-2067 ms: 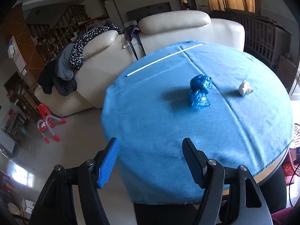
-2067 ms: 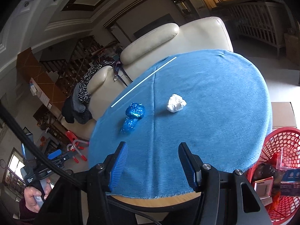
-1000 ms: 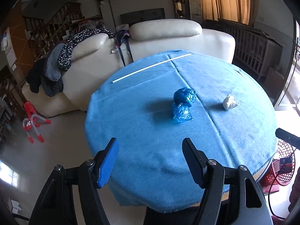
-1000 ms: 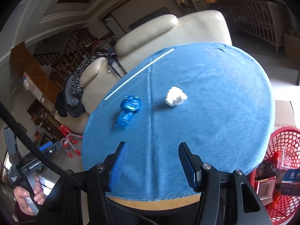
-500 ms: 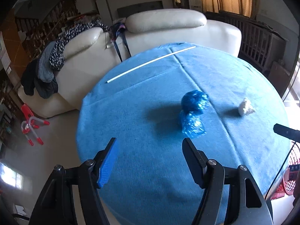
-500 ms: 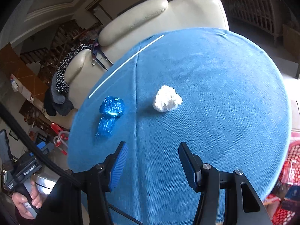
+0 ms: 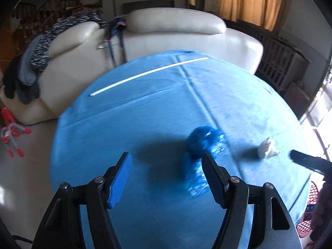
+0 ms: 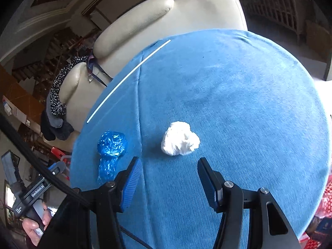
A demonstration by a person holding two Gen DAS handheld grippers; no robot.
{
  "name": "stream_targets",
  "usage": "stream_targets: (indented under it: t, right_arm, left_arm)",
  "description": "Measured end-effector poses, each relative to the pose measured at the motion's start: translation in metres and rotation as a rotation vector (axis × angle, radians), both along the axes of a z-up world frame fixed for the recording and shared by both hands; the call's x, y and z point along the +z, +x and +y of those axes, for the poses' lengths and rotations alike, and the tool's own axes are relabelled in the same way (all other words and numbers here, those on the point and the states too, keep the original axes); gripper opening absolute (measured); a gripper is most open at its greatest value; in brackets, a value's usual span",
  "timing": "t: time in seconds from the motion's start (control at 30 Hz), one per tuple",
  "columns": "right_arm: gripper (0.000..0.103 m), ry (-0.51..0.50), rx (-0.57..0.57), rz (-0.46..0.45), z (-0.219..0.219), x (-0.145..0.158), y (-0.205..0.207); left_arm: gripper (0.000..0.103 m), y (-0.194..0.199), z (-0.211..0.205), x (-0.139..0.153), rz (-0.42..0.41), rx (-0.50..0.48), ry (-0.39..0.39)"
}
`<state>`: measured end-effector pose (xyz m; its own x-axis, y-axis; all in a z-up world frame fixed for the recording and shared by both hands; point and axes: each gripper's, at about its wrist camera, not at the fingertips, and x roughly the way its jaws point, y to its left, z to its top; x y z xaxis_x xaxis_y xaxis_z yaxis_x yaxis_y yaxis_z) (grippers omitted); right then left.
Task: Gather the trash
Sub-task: 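Grasp the white tissue with the right tool while the left tool grasps the blue bag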
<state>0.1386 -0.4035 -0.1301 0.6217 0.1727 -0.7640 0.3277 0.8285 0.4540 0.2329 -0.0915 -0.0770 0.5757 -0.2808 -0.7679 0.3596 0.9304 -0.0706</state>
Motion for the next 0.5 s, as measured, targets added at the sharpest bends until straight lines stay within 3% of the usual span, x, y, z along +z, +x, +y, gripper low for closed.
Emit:
stream_targets:
  t: [0.13,0.5]
  right_arm:
    - [0.060,0.049,-0.024,0.031,-0.005,-0.014,0.024]
    - [0.060,0.065,-0.130,0.146,-0.011,-0.047,0.068]
  left_arm:
    - [0.071,0.015,-0.015,-0.013,0.050,-0.069,-0.059]
    - [0.071,0.057,-0.057,-0.046,0.109,-0.122,-0.075]
